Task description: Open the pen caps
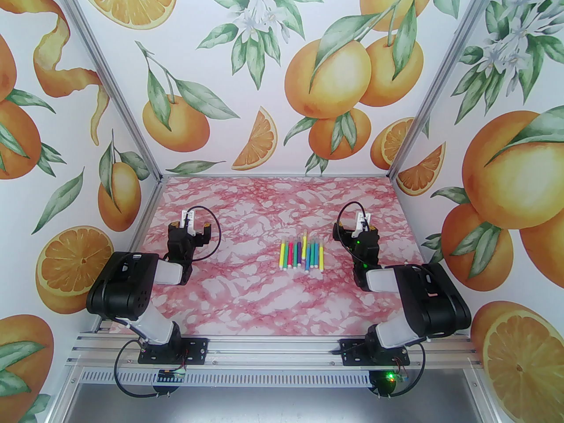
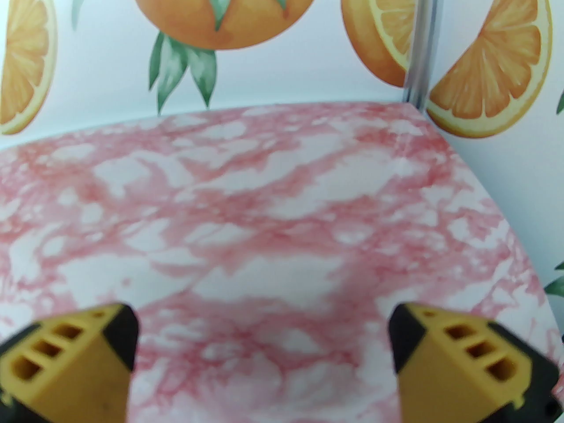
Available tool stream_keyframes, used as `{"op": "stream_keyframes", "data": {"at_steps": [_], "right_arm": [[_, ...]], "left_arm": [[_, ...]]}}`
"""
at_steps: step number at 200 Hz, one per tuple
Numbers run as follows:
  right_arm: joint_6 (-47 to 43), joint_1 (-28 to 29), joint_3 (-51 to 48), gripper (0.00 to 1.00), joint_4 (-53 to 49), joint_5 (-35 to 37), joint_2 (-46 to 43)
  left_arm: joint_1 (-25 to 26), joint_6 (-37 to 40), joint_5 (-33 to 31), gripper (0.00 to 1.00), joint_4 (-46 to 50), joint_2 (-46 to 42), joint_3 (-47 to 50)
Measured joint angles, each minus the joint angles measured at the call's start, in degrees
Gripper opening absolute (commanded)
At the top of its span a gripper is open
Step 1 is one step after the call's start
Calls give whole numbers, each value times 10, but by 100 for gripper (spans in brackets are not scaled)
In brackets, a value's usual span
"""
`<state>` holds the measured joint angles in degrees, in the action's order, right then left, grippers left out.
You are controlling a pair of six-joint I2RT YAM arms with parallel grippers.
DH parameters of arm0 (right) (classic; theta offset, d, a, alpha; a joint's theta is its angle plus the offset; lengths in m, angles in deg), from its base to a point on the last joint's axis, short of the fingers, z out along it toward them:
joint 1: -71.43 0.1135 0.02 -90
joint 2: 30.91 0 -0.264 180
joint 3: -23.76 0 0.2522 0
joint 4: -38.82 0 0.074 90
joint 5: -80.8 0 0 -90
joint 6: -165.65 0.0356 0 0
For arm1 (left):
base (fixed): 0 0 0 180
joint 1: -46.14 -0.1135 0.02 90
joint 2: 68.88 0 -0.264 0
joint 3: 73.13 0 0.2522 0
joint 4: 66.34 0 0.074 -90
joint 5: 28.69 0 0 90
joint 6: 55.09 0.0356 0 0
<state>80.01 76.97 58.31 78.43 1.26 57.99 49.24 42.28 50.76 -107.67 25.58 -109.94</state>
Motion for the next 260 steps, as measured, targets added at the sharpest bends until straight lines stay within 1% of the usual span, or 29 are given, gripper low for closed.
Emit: {"op": "stream_keyframes", "data": {"at_steps": [233, 260], "right_arm": [[0, 0, 0, 100, 0, 0, 0], [1, 0, 15, 99, -42, 9, -7]], "left_arm": [[-1, -10, 1, 100, 0, 0, 0], [-1, -11, 1, 100, 16, -8, 0]]}}
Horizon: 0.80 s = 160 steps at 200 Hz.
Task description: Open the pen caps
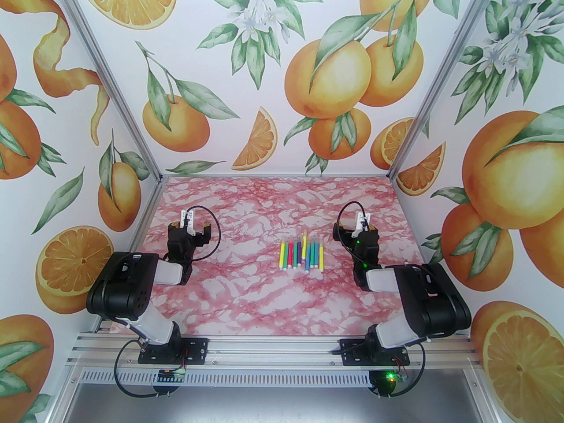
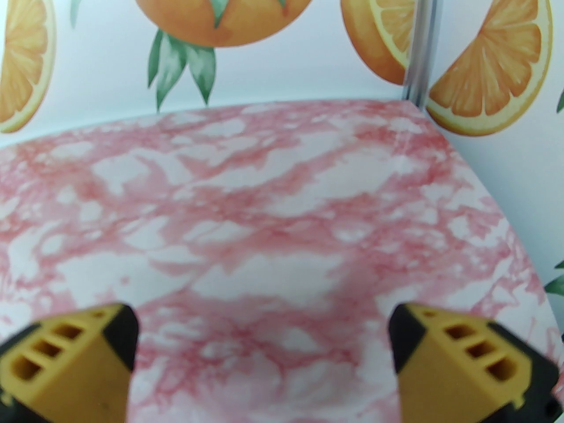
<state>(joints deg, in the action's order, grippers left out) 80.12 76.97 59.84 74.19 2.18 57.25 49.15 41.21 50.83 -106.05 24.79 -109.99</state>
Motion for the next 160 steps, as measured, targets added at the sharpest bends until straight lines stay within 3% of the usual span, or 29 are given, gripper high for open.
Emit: {"op": "stream_keyframes", "data": {"at_steps": [30, 77, 160], "right_arm": [[6, 1, 45, 97, -95, 20, -36], [63, 3, 186, 91, -358, 36, -111], [132, 78, 275, 73, -692, -37, -127]], "left_arm": [[0, -2, -3, 100, 62, -57, -9], [21, -24, -10, 100, 228, -182, -72], [126, -60, 21, 100, 517, -279, -161]]}}
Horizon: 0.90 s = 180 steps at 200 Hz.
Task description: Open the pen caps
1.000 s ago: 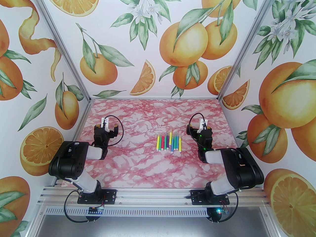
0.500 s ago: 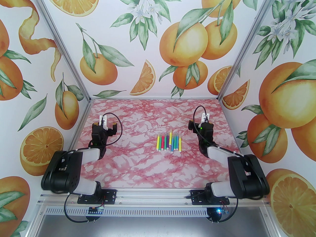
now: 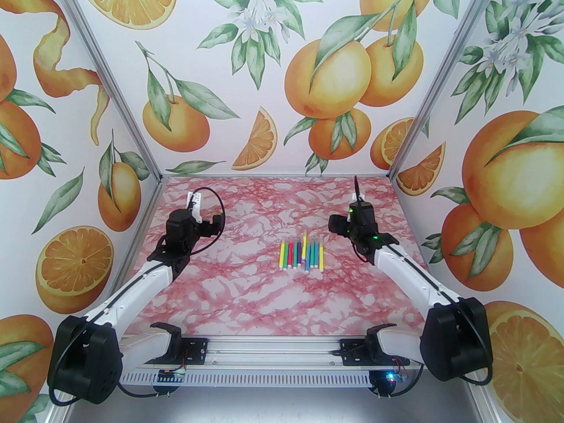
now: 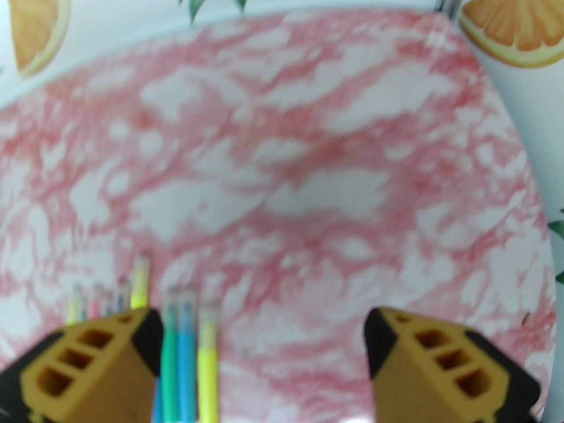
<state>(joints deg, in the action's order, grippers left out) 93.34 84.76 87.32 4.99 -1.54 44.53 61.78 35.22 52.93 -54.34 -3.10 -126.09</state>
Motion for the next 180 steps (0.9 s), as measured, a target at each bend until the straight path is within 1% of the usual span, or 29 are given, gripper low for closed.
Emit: {"op": "stream_keyframes", "data": {"at_steps": [18, 40, 73, 90, 104, 131, 180], "right_arm": [[7, 9, 0, 69, -38, -11, 3], [14, 17, 0, 66, -74, -22, 8], [18, 28, 0, 59, -104, -40, 19], [20, 32, 0, 58, -115, -52, 33], [21, 36, 0, 55, -120, -56, 47], [23, 47, 0, 54, -128, -65, 78], [23, 52, 0, 54, -128, -83, 98]], "left_arm": [[21, -4, 10, 100, 44, -10, -5], [33, -11, 19, 100, 79, -18, -10], [40, -14, 40, 100, 111, -31, -12], [43, -14, 46, 100, 115, -36, -12], [44, -14, 50, 100, 118, -36, -13], [44, -14, 52, 100, 127, -36, -14], [47, -14, 53, 100, 137, -37, -14]]}}
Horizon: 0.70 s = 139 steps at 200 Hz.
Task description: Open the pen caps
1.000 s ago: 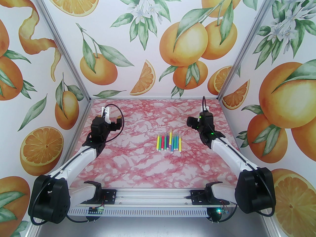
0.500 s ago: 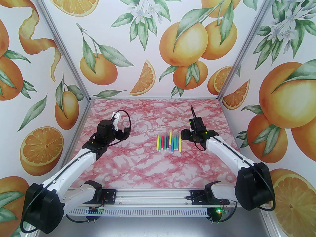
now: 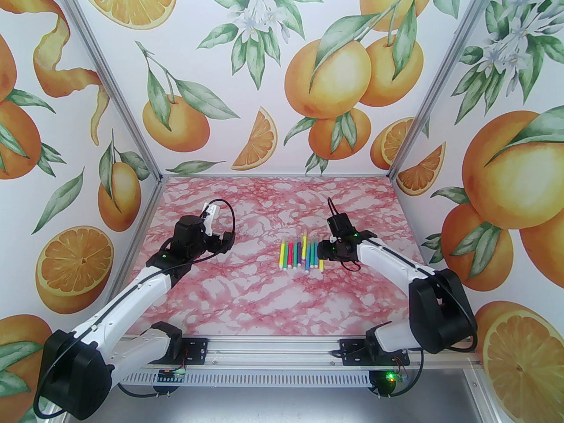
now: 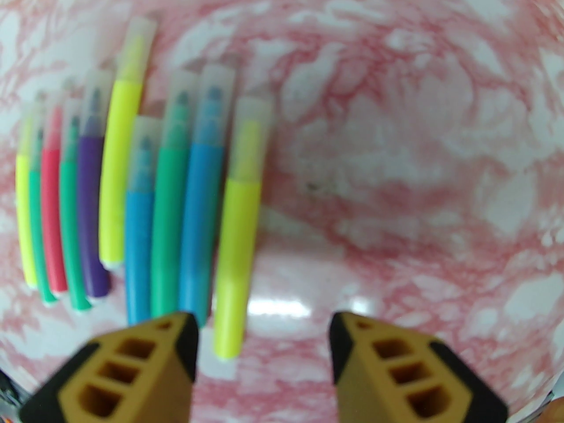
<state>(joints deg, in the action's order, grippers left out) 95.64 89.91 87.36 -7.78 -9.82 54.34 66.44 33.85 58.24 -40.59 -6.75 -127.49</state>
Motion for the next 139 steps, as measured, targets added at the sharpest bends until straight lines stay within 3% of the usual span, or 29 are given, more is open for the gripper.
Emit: {"op": "stream_keyframes", "data": {"at_steps": [139], "right_arm": [[0, 3, 3, 43, 0, -40, 53]], "left_arm": [[0, 1, -21, 100, 0, -20, 0]]}}
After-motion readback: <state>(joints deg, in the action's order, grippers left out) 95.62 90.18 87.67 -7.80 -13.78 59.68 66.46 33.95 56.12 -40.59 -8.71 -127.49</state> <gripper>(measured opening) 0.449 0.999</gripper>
